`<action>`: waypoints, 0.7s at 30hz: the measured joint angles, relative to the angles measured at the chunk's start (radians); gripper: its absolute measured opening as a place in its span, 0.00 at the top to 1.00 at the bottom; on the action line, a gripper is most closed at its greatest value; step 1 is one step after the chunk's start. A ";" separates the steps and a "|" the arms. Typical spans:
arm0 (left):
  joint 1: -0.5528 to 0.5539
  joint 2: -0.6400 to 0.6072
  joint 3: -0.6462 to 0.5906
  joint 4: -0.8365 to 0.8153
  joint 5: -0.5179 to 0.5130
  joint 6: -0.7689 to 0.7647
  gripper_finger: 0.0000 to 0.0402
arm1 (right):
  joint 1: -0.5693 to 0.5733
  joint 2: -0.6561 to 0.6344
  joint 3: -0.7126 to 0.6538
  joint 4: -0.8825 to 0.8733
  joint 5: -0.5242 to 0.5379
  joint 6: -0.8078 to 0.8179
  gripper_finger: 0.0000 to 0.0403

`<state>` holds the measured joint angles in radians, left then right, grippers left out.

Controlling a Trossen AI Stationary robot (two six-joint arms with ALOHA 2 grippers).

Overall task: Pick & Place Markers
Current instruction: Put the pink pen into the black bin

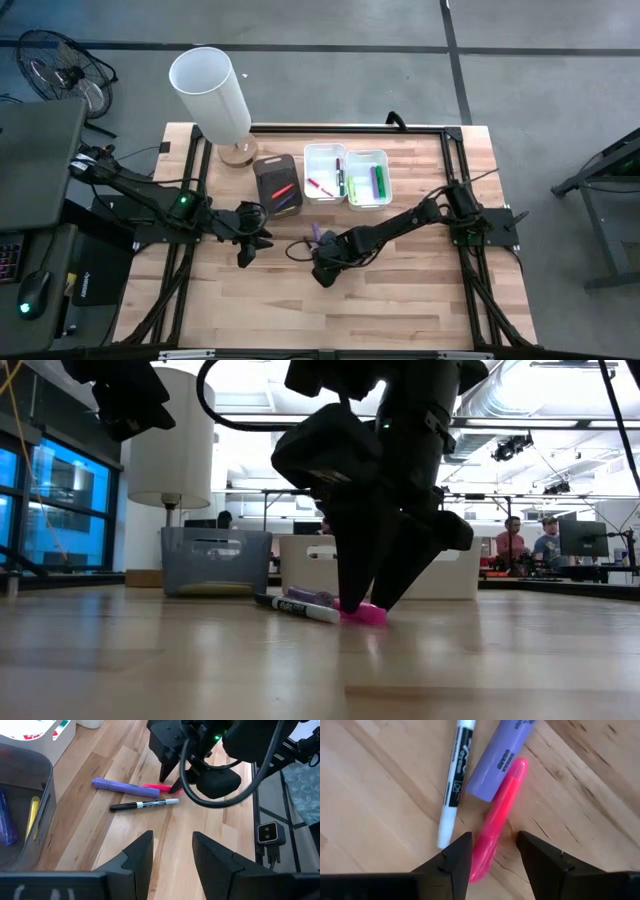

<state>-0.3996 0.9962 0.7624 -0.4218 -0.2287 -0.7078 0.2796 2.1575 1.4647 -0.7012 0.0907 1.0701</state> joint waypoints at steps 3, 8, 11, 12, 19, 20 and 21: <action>0.000 0.000 0.000 0.000 0.002 0.000 0.66 | 0.008 0.001 0.000 -0.002 0.010 -0.066 0.62; 0.000 0.000 0.000 0.000 0.003 -0.001 0.66 | 0.035 0.001 0.000 -0.007 0.007 -0.182 0.64; 0.000 0.000 0.000 0.001 0.005 -0.001 0.66 | 0.068 0.003 0.000 -0.012 0.047 -0.242 0.65; 0.000 0.000 0.000 0.001 0.007 -0.001 0.66 | 0.079 0.003 0.000 -0.016 0.060 -0.249 0.65; 0.000 0.000 0.000 0.001 0.011 -0.001 0.66 | 0.136 0.005 -0.001 -0.057 0.129 -0.276 0.65; 0.000 0.000 0.000 0.001 0.011 -0.001 0.66 | 0.140 0.005 -0.001 -0.060 0.129 -0.274 0.65; 0.000 0.000 0.000 0.001 0.011 -0.001 0.66 | 0.144 0.005 -0.001 -0.062 0.129 -0.268 0.65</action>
<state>-0.3996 0.9962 0.7624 -0.4210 -0.2178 -0.7090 0.4236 2.1624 1.4639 -0.7628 0.2202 0.8025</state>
